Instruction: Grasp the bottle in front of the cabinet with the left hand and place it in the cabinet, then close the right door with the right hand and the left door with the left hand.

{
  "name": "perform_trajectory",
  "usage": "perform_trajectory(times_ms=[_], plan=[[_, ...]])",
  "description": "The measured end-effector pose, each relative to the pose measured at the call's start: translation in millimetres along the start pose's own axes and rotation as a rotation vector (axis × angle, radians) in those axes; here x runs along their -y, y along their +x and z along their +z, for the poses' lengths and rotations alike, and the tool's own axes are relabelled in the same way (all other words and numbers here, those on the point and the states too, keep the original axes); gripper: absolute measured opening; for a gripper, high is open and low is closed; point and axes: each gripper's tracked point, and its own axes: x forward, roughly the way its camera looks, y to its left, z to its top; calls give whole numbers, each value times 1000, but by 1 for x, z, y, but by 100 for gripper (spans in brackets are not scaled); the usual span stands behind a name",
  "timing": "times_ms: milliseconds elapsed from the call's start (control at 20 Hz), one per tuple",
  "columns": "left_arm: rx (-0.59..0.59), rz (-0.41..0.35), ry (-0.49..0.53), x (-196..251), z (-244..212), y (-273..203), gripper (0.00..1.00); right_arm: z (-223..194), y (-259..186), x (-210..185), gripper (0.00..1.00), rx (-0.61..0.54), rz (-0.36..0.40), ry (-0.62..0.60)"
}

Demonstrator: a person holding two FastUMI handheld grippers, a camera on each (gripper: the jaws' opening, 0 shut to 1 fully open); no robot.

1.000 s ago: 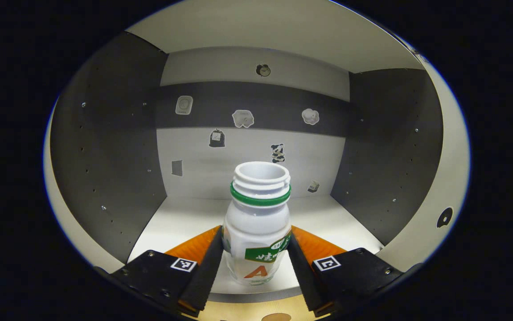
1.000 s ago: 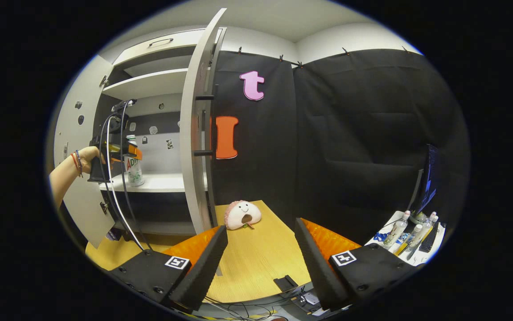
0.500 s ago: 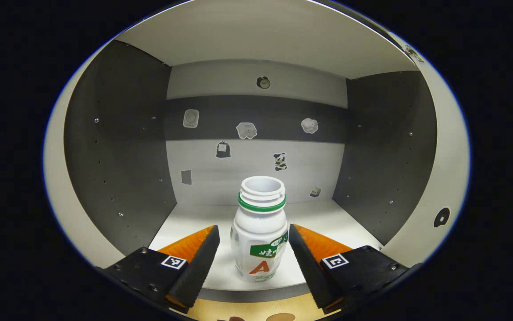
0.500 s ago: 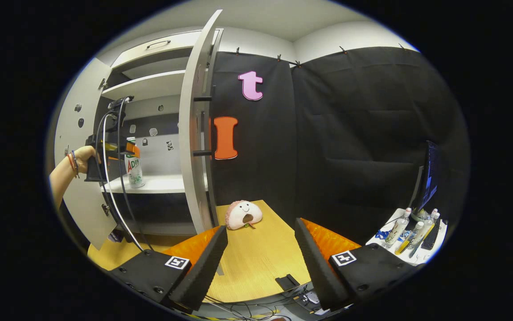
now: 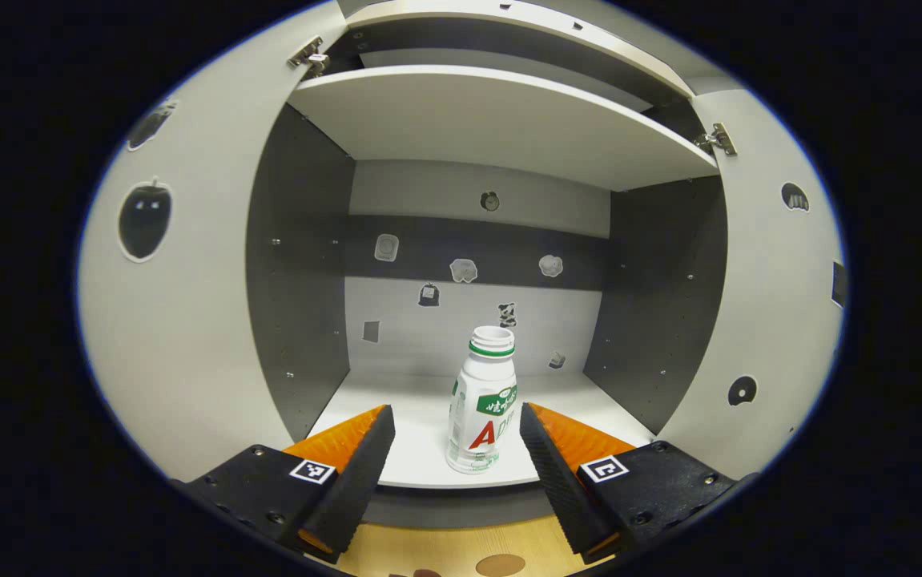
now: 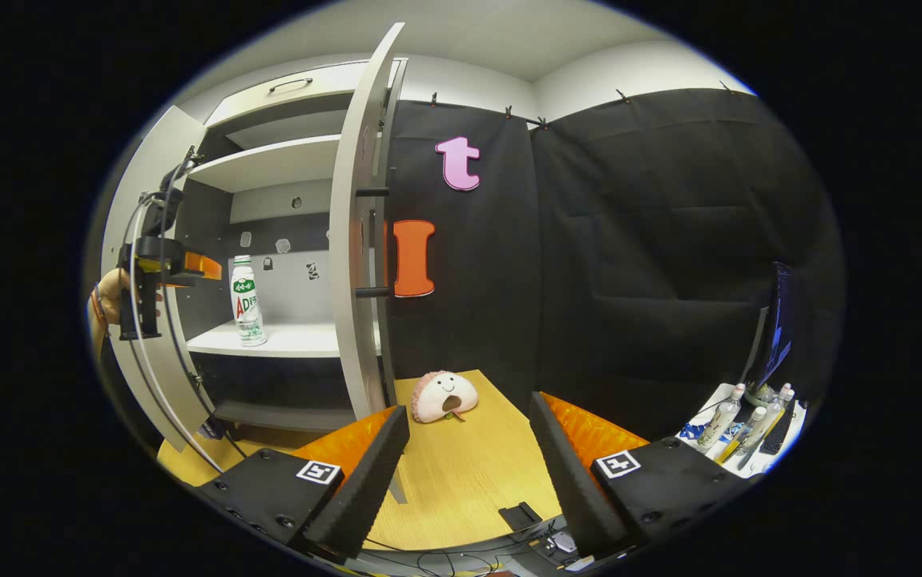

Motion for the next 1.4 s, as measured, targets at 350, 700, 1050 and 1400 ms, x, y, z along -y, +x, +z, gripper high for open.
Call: perform_trajectory(times_ms=[350, 700, 1050, 1400], plan=[[90, 20, -30, -26, 5, -112, 96, 13, 26, -1, 100, 50, 12, -40], [128, 73, -21, -65, -16, -202, 96, 18, 63, 2, 93, 58, 12, -80], [158, 170, 4, -113, -27, -270, 99, 11, 91, -16, 99, 47, 68, -60], [169, 229, -52, -142, -34, -300, 96, 14, 94, -30, 89, 61, 108, -70]])
